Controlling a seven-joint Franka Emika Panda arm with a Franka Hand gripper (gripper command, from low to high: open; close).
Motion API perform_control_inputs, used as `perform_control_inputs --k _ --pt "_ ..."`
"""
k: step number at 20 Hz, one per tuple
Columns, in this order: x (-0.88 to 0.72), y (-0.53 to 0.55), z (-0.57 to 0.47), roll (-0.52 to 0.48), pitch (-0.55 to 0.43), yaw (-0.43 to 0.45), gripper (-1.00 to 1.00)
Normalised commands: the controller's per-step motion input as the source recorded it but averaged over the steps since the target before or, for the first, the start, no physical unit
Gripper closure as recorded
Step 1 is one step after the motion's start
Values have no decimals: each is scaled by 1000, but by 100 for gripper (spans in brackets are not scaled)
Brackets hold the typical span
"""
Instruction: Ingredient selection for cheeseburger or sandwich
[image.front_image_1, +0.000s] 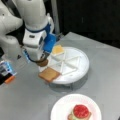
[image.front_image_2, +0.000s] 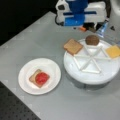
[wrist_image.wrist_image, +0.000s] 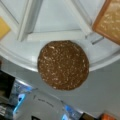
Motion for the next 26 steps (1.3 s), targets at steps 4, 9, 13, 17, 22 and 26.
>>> perform_control_inputs --k 4,9,13,17,22,26 --pt "202 -127 96 383 232 -216 -100" --pt "357 -262 -42 442 248 -164 -100" --pt "520 -329 -170 401 221 -51 -100" --pt "554 -330 -113 358 248 27 -100" --pt "516 -384 -57 374 263 76 -100" --pt "466 -477 -77 438 273 139 -100"
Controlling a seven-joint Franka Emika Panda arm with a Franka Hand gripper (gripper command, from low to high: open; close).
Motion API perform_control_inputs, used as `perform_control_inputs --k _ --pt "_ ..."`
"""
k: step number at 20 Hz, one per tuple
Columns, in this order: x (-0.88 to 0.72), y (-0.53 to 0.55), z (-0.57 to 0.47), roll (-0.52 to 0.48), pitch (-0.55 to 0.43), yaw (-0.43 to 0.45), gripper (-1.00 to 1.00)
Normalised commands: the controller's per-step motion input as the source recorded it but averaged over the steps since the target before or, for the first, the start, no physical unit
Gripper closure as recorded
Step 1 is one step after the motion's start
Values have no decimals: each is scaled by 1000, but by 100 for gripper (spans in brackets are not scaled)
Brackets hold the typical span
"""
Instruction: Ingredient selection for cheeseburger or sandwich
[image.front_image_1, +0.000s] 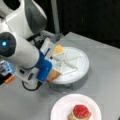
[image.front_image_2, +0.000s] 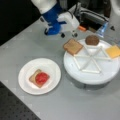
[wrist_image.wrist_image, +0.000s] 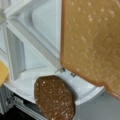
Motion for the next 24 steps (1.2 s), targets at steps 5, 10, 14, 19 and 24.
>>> perform_control_inputs --k 5,10,14,19,24 --pt "394 -384 -81 471 253 110 -100" --pt "225 -178 -185 460 109 1 -100" --pt "92 -104 -212 385 27 -16 -100" --pt "-7 -28 -150 277 -28 -21 -100" --pt "-137 85 -65 184 -72 -64 -100"
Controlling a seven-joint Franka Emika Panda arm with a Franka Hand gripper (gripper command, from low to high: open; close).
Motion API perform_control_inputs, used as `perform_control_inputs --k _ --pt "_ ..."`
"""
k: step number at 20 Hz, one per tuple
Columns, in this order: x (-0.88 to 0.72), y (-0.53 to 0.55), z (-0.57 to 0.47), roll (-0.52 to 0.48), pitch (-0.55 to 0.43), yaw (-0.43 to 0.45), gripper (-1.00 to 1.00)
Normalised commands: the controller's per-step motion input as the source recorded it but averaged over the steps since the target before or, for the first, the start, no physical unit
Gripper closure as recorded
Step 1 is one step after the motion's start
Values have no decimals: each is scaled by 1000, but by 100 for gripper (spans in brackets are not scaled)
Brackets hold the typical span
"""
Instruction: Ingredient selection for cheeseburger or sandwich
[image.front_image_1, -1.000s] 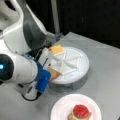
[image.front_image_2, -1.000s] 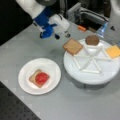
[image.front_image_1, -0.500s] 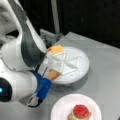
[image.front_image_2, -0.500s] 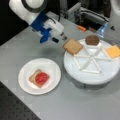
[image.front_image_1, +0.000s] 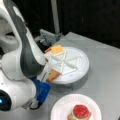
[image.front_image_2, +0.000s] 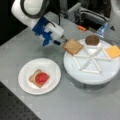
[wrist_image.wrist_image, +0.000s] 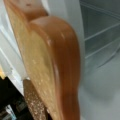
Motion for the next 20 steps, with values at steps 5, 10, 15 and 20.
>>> perform_control_inputs --k 5,10,15,20 --pt "-206 176 14 165 -159 -207 -100" --pt "-297 174 -36 103 -380 -351 -100" --pt "-349 201 54 -74 -427 -343 -100" --pt "-287 250 187 -226 -340 -296 -100"
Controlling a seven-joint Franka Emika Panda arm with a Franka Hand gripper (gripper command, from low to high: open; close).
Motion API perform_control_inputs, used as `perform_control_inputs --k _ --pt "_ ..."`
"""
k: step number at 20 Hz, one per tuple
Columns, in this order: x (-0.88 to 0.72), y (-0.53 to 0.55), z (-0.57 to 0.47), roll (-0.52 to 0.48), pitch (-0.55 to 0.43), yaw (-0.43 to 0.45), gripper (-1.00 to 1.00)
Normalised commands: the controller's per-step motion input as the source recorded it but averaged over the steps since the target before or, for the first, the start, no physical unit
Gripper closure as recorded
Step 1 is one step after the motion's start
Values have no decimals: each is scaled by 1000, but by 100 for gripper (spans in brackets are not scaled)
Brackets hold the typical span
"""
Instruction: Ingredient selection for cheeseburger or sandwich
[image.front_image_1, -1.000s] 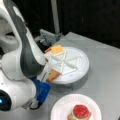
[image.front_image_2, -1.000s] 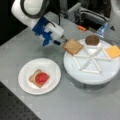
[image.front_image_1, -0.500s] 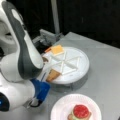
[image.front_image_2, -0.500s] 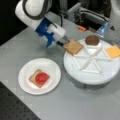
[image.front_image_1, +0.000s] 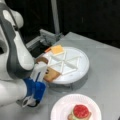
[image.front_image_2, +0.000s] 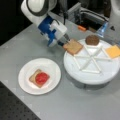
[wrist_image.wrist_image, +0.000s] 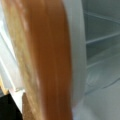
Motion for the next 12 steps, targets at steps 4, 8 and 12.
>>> perform_control_inputs --k 4,8,12 --pt "-232 311 140 -244 -204 -266 -100" --pt "-112 354 70 -197 -128 -240 -100" --pt "-19 327 -18 -115 -94 -211 -100"
